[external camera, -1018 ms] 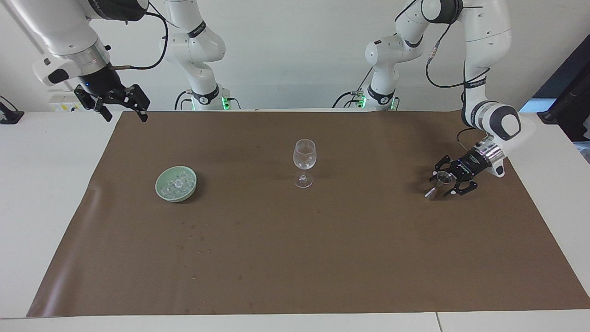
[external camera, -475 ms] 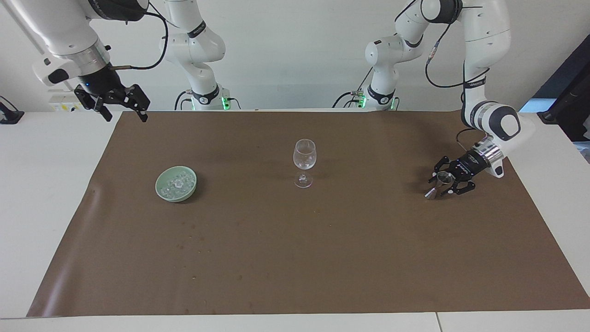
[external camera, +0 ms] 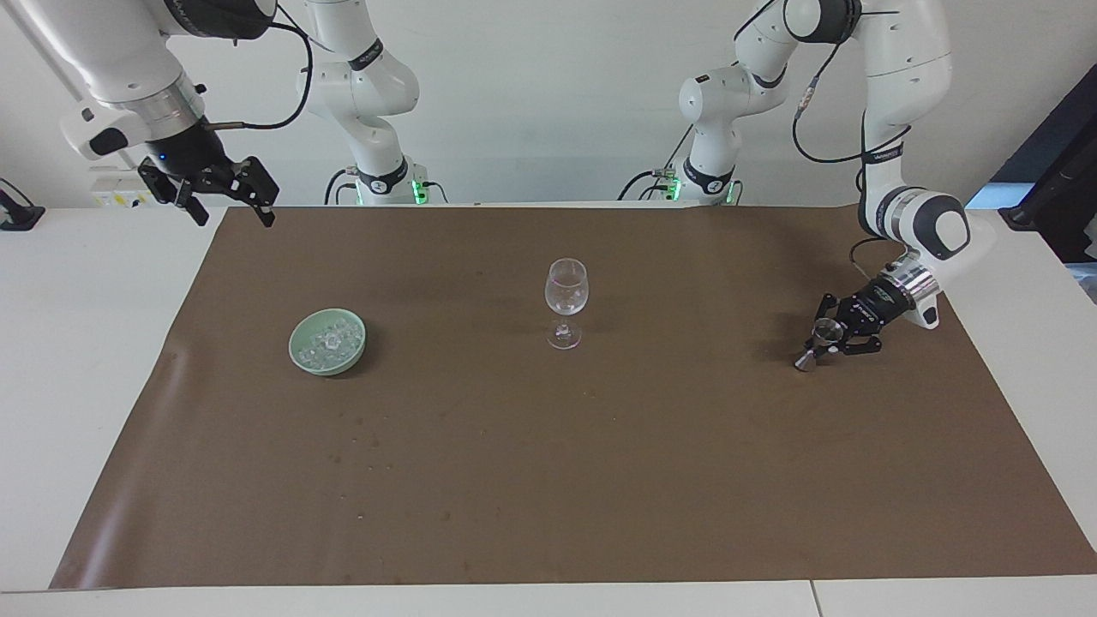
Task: Pour wine and add ice with both arms
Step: 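Lift the silver cup with the left gripper and carry it over the glass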
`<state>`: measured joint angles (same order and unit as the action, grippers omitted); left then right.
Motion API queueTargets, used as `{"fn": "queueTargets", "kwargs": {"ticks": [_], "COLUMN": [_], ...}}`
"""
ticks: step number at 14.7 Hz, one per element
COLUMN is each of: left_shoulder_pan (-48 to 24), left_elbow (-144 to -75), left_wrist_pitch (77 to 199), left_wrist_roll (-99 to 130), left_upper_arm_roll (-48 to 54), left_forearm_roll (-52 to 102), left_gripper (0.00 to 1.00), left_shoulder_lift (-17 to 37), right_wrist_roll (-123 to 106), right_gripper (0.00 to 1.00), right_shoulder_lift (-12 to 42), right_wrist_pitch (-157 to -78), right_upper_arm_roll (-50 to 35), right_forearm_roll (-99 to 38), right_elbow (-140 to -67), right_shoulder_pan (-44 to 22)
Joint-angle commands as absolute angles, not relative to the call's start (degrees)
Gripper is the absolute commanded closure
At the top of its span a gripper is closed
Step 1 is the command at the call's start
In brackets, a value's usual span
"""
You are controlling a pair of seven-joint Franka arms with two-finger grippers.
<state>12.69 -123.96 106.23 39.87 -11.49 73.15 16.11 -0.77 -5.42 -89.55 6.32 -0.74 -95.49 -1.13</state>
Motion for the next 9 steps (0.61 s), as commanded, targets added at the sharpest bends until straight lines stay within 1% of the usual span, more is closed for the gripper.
{"fn": "queueTargets", "kwargs": {"ticks": [1, 5, 9], "left_shoulder_pan": [12.75, 7.22, 0.11], "left_elbow": [-125.68, -125.86, -125.77], "left_wrist_pitch": [104.15, 104.06, 105.11], "left_wrist_roll": [40.86, 48.58, 56.84], "left_upper_arm_roll": [-11.69, -11.87, -11.95], "left_forearm_roll": [74.18, 74.00, 73.83], "left_gripper": [1.00, 1.00, 1.00], "left_shoulder_lift": [11.27, 5.20, -0.25], "right_wrist_roll": [-1.76, -1.76, -1.76], "right_gripper": [0.00, 0.00, 0.00], "right_shoulder_lift": [-5.45, -5.45, -5.45], "right_wrist_pitch": [-89.74, -89.74, -89.74], "right_upper_arm_roll": [6.33, 6.33, 6.33], "right_forearm_roll": [-1.41, -1.41, -1.41], "right_elbow": [-95.71, -95.71, -95.71], "right_shoulder_pan": [-0.70, -0.70, -0.70]}}
